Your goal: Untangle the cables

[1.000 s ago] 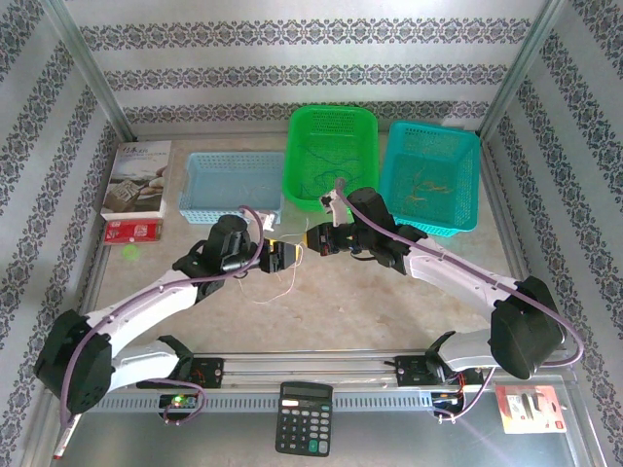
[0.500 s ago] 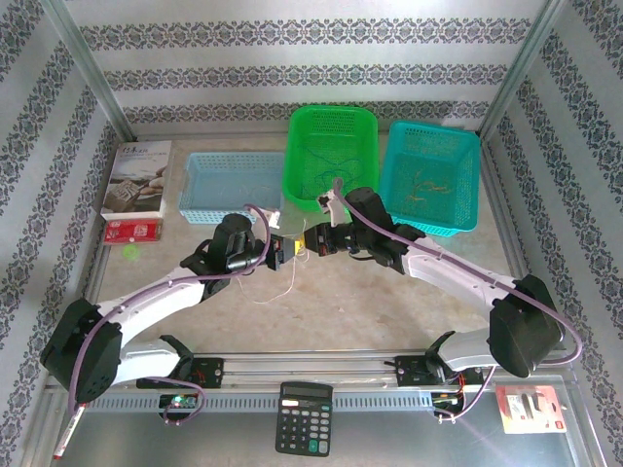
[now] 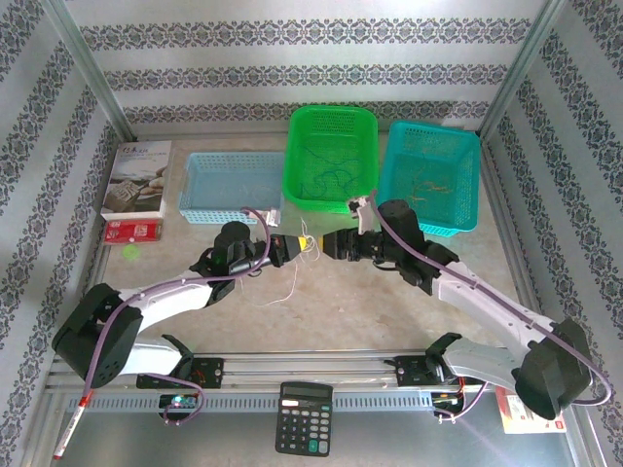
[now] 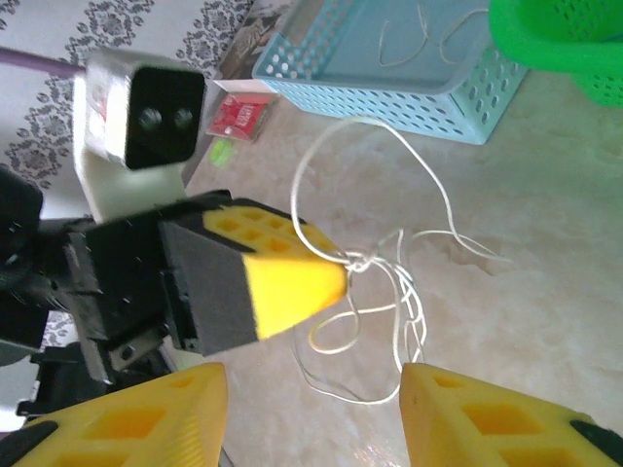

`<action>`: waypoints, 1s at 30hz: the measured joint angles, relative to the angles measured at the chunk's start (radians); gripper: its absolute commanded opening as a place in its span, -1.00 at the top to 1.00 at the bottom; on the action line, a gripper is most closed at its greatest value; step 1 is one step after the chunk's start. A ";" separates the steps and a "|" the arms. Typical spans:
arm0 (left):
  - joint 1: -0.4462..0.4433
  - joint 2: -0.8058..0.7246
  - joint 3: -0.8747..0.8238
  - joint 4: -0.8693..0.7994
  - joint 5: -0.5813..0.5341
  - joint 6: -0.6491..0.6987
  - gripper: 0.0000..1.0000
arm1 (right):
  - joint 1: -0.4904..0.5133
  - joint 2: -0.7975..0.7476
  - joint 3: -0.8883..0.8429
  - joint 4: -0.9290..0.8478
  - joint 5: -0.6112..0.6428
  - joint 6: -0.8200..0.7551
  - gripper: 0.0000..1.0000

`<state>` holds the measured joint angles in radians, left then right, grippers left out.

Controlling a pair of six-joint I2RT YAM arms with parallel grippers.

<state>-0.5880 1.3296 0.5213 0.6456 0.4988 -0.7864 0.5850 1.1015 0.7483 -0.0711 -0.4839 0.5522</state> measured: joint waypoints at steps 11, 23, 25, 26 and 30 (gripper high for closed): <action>0.000 0.008 0.003 0.111 0.058 -0.091 1.00 | 0.000 0.100 -0.008 0.018 0.020 -0.043 0.01; 0.000 0.000 -0.004 0.127 0.053 -0.129 1.00 | -0.016 0.155 0.029 0.080 0.003 -0.050 1.00; 0.000 -0.025 -0.020 0.129 0.019 -0.136 1.00 | -0.047 0.107 0.000 0.090 0.006 -0.039 1.00; 0.001 -0.040 -0.031 0.129 0.001 -0.138 1.00 | -0.071 0.070 -0.022 0.097 0.008 -0.030 1.00; 0.003 -0.102 -0.064 0.124 -0.068 -0.138 1.00 | -0.140 -0.051 -0.075 0.106 0.018 -0.009 1.00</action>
<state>-0.5850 1.2278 0.4576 0.7692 0.4313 -0.9245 0.4446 1.0504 0.6731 0.0345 -0.4656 0.5434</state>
